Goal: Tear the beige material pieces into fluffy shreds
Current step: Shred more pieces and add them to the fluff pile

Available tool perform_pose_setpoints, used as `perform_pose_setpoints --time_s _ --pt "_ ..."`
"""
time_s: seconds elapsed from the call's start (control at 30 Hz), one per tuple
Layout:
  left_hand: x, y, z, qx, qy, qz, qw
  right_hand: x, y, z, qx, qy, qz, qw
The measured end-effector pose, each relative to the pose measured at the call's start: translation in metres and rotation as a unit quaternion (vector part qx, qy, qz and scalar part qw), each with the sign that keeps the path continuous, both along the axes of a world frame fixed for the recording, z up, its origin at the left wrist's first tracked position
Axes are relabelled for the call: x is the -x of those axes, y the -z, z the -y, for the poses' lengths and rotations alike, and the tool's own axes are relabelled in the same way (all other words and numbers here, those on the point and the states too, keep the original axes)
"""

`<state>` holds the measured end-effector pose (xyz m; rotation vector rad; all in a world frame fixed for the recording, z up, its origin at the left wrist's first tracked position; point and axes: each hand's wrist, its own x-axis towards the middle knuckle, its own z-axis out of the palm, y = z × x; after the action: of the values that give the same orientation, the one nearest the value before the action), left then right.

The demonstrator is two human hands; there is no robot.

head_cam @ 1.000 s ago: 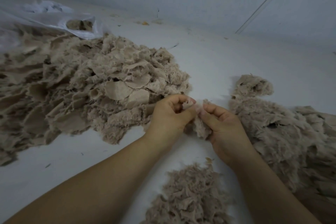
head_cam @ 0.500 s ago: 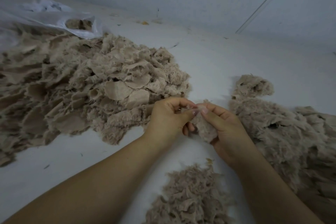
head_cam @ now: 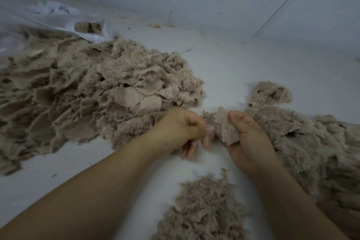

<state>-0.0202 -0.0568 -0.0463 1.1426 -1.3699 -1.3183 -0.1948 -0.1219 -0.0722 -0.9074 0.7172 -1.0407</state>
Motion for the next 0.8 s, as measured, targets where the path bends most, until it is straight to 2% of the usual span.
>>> perform_pose_setpoints --time_s 0.07,0.1,0.17,0.27,0.4,0.53,0.63,0.8 --pt "-0.004 -0.008 -0.008 -0.04 0.161 0.094 0.982 -0.002 0.001 -0.001 0.005 -0.011 0.003 1.0" --pt "-0.001 -0.008 -0.009 -0.039 0.175 0.121 0.976 -0.002 0.0 -0.002 0.006 -0.013 0.0 1.0" --pt "0.007 -0.006 -0.006 -0.034 0.093 0.12 0.988 -0.002 -0.004 -0.004 0.008 -0.019 -0.001 1.0" --pt "0.013 0.001 0.003 -0.028 -0.06 0.054 0.996 -0.002 -0.009 -0.005 0.008 -0.028 -0.009 1.0" --pt "0.019 0.006 0.003 0.008 -0.101 -0.002 0.995 -0.001 -0.005 -0.004 0.011 -0.055 -0.011 0.998" --pt "0.021 0.01 0.006 0.079 -0.224 -0.072 0.969 -0.005 -0.007 -0.008 0.028 -0.028 -0.034 0.999" --pt "0.022 0.013 0.006 0.188 -0.262 -0.025 0.946 -0.006 -0.006 -0.007 0.001 -0.013 -0.022 1.0" --pt "0.025 0.022 0.004 0.322 -0.236 0.145 0.905 -0.005 -0.004 -0.006 -0.003 -0.025 -0.006 1.0"
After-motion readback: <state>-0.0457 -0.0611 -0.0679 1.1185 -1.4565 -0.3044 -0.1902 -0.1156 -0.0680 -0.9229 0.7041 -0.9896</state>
